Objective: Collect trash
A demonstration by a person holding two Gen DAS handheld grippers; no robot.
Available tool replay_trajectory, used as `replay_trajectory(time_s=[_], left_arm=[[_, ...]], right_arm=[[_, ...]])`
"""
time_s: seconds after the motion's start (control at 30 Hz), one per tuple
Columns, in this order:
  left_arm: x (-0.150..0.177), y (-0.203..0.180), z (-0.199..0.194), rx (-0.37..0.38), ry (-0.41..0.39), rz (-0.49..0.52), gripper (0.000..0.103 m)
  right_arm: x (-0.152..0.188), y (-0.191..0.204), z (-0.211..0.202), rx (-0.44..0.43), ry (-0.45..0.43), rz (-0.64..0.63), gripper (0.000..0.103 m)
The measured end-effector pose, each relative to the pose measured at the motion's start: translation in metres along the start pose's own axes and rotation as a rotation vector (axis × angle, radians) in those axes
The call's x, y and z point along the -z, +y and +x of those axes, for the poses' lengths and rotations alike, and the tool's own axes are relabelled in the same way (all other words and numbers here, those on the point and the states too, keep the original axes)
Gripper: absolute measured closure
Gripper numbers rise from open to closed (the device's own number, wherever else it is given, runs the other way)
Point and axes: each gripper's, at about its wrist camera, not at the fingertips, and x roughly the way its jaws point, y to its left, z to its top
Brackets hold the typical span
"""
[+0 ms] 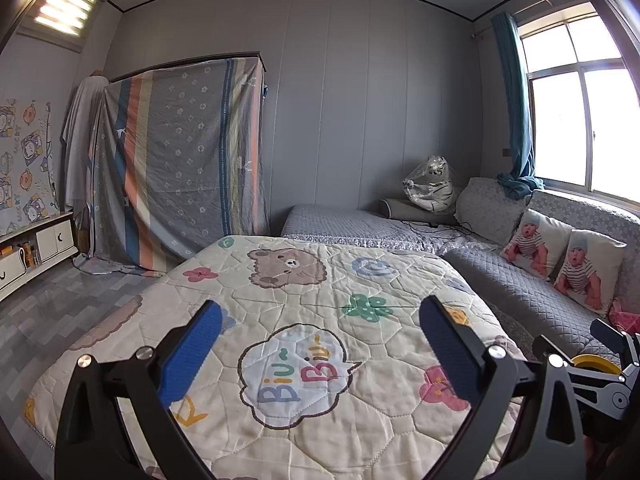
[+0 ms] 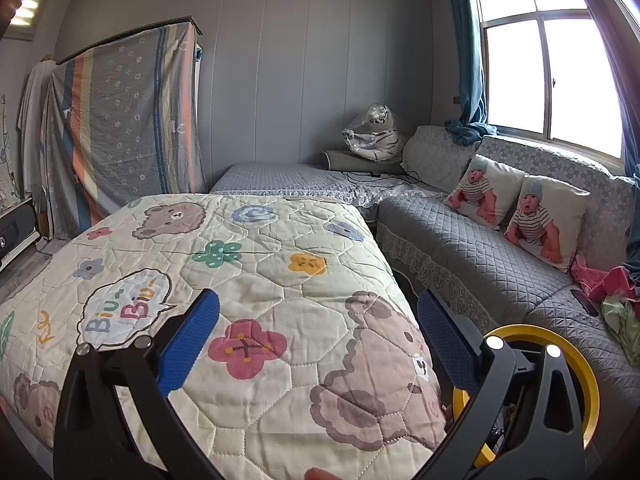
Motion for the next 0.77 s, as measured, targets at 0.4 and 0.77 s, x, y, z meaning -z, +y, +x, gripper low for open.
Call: replay_trajectory(time_s=[0.4, 0.77], left_arm=[[0.0028, 0.0021, 0.0055, 0.011, 0.015, -0.007, 0.008], [0.0024, 0.0014, 0.0054, 0.011, 0.021, -0.002, 0.008]], right_arm=[[0.0, -0.0001, 0.0011, -0.001, 0.001, -0.001, 0.008], [0.0055, 0.0001, 0.0031, -0.004, 0.009, 0.002, 0.008]])
